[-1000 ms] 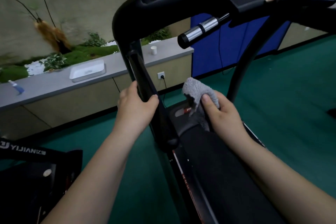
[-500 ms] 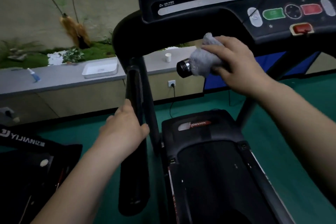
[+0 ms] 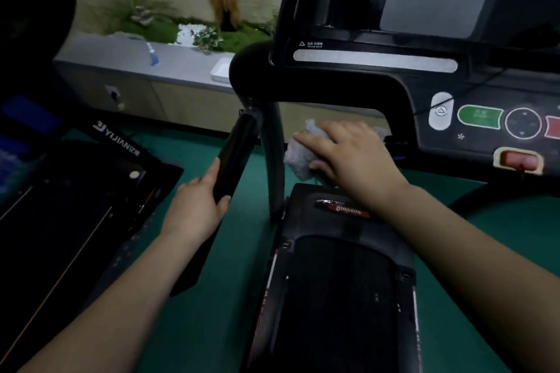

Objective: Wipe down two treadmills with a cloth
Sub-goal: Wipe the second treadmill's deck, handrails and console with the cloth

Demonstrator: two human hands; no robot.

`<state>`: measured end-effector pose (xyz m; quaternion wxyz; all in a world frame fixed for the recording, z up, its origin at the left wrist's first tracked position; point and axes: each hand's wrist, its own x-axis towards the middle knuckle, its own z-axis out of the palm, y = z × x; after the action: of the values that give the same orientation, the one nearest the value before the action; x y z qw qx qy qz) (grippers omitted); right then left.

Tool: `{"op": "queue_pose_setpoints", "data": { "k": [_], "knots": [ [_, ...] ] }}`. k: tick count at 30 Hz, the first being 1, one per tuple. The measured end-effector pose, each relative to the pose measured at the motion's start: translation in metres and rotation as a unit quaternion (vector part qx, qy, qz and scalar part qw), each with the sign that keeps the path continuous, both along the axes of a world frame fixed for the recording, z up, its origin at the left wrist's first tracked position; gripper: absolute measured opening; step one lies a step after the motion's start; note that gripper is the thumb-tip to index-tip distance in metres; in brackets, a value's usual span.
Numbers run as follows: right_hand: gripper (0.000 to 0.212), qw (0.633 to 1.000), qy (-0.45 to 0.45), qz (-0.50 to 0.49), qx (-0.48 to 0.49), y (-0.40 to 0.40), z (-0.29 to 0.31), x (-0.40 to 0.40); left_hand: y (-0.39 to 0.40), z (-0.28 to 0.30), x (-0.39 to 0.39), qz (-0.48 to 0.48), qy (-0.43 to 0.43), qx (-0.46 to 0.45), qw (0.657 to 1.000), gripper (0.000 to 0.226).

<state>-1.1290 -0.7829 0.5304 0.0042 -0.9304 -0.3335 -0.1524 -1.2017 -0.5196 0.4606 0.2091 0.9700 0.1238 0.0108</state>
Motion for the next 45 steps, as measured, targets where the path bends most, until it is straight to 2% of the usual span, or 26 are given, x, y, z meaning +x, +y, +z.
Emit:
{"op": "queue_pose_setpoints", "data": {
  "k": [3,7,13,16,19,22,25,28,31,38,41,45],
  "knots": [
    [0.051,0.999,0.019,-0.026,0.012,-0.023,0.007,0.002,0.0,0.0,0.002,0.002,-0.003,-0.01,1.0,0.081],
    [0.058,0.998,-0.023,-0.055,0.017,-0.033,0.004,-0.004,-0.002,-0.004,0.007,0.001,-0.003,-0.004,1.0,0.081],
    [0.045,0.996,0.024,0.031,-0.077,0.045,0.001,0.012,-0.001,-0.007,0.007,0.006,-0.005,0.003,1.0,0.08],
    [0.048,0.995,0.041,0.052,-0.073,0.035,0.004,0.012,0.001,-0.009,0.008,0.006,-0.003,-0.002,1.0,0.081],
    [0.063,0.997,0.038,0.02,-0.06,-0.012,0.014,0.011,0.0,-0.009,0.008,0.007,-0.005,-0.011,1.0,0.081],
    [0.066,0.997,0.008,-0.019,-0.07,-0.052,0.019,0.003,-0.002,-0.008,0.008,0.002,-0.01,-0.005,1.0,0.08],
    [0.072,0.996,0.005,-0.047,-0.074,-0.032,0.015,0.002,-0.003,-0.008,0.008,0.006,-0.011,-0.002,1.0,0.081],
    [0.063,0.997,0.023,-0.009,-0.067,0.013,0.009,0.01,-0.002,-0.009,0.008,0.007,-0.014,0.007,1.0,0.081],
    [0.061,0.998,0.03,0.024,-0.059,0.024,0.008,0.013,-0.003,-0.008,0.006,0.01,-0.006,-0.001,1.0,0.081],
    [0.06,0.997,0.022,-0.051,-0.047,-0.044,0.018,0.01,-0.002,-0.008,0.005,0.003,-0.001,0.006,1.0,0.081],
    [0.058,0.997,0.034,-0.059,-0.046,-0.025,0.016,0.01,-0.001,-0.007,0.005,0.001,-0.005,0.016,1.0,0.081],
    [0.058,0.997,0.067,-0.002,-0.04,0.012,0.014,0.019,-0.001,-0.006,0.007,0.002,0.002,0.042,0.999,0.082]
  ]
}}
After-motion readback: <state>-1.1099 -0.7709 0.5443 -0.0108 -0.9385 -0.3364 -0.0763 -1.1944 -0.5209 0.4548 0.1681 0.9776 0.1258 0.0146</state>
